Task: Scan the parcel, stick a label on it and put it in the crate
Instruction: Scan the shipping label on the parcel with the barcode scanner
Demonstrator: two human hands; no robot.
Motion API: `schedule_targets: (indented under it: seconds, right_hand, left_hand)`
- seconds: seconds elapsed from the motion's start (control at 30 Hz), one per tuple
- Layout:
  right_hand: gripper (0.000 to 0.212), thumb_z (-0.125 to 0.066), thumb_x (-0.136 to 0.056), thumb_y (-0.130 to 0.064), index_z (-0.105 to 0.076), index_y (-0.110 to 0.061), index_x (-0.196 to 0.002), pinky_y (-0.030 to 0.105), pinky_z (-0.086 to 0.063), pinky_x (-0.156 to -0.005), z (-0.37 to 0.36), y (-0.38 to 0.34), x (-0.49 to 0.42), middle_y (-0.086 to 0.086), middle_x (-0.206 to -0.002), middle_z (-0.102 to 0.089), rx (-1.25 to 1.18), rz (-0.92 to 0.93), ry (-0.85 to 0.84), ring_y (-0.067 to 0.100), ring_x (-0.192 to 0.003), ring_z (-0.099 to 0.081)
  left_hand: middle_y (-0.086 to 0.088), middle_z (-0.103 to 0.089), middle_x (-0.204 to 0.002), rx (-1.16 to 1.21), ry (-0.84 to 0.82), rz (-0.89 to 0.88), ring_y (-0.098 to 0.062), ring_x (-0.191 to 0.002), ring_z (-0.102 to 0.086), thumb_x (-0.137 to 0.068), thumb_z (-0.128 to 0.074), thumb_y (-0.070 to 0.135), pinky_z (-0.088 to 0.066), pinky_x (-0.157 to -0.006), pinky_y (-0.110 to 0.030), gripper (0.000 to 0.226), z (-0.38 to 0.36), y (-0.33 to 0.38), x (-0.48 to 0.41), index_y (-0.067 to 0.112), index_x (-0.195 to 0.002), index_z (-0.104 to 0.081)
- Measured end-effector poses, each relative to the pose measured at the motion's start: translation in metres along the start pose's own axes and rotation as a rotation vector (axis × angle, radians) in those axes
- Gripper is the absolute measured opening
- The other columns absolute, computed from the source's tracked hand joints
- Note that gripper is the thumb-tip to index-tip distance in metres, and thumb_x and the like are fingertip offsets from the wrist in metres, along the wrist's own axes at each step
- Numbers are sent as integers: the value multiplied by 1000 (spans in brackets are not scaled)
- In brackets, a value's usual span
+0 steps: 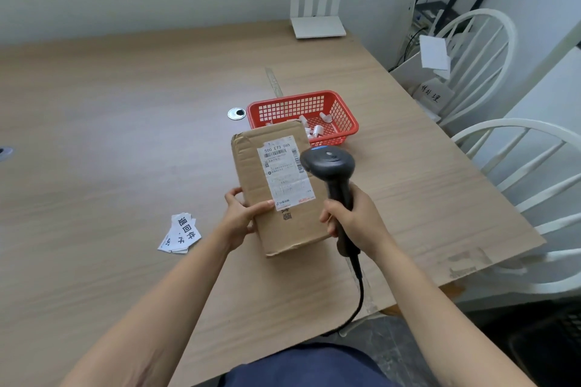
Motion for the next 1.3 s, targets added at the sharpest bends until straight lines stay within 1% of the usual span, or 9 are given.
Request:
schedule_targets:
  seconds: [0.13, 0.27, 0.33, 0.43, 0.57, 0.93, 1.03, 1.13, 1.3]
  right_hand:
    - [11, -54, -75, -15, -46, -19, -81, 26, -43, -42, -12, -12, 7, 6, -57, -56, -57, 1, -54, 14, -38, -48]
    - [20, -54, -84, -4, -48, -24, -82, 27, -44, -44, -20, -19, 9, 7, -59, -57, 51, 61, -51, 18, -40, -49]
    - [16, -56, -81, -10, -49, -24, -86, 26, -44, -43, -25, -19, 10, 5, -57, -57, 44, 68, -52, 17, -40, -49]
    - [20, -53, -73, -22, -47, -27, -90, 23, -44, -40, -30, -20, 12, 4, -56, -58, 38, 60, -54, 14, -37, -49]
    - [18, -54, -75, -20, -46, -33, -84, 22, -43, -40, -31, -22, 17, 4, -56, -58, 63, 76, -58, 14, -37, -50]
    - [12, -55, -76, -16, -49, -26, -81, 26, -45, -44, -22, -17, 18, 4, -57, -59, 82, 88, -30, 17, -39, -51]
    - [10, -54, -73, -22, -49, -24, -80, 29, -46, -47, -17, -11, 17, 5, -58, -62, 98, 55, -9, 18, -40, -53]
    - [13, -55, -70, -25, -48, -22, -80, 28, -46, -47, -8, -4, 16, 6, -59, -63, 118, 18, 20, 16, -39, -53]
    - [18, -58, -80, -11, -46, -24, -77, 30, -47, -51, 12, 8, 11, 4, -61, -62, 180, -17, 80, 19, -42, -53]
  left_hand:
    - [-4, -60, -114, -11, -19, -13, -23, -107, -59, -56, -76, 21, -48, -93, -50, 92, 3, 7, -3, 26, -128, -18]
    - [0, -60, -104, -15, -47, -25, -18, -98, -60, -61, -78, 16, -50, -90, -47, 87, 2, 10, -4, 27, -124, -18]
    - [1, -61, -103, -1, -49, -29, -18, -97, -61, -59, -77, 18, -51, -86, -45, 87, 2, 11, -4, 28, -122, -18]
    - [0, -61, -104, 26, -39, -30, -21, -101, -60, -57, -75, 21, -48, -91, -49, 85, 1, 11, -4, 28, -121, -19]
    - [2, -62, -100, 35, -42, -43, -15, -92, -61, -57, -74, 20, -50, -85, -45, 84, 1, 14, -4, 28, -120, -20]
    - [3, -60, -102, -26, -50, 12, -14, -95, -59, -61, -77, 21, -47, -93, -50, 85, 1, 6, -5, 29, -122, -19]
    - [5, -57, -102, -36, -47, 68, -15, -94, -58, -64, -78, 23, -48, -91, -49, 82, -2, -2, -2, 28, -121, -19]
    - [4, -55, -104, -37, -50, 118, -14, -93, -57, -56, -76, 30, -49, -85, -47, 84, -7, -10, 3, 28, -120, -21]
    - [2, -54, -105, -84, -71, 176, -15, -90, -57, -54, -75, 30, -47, -93, -50, 83, -16, -28, 10, 28, -119, -23]
Point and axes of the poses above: each hand's wrist, its own x-axis away from the middle knuckle, its own z-axis out of the back of the hand, y = z × x, the point moved 4 cm from there along -x, towards the middle knuckle
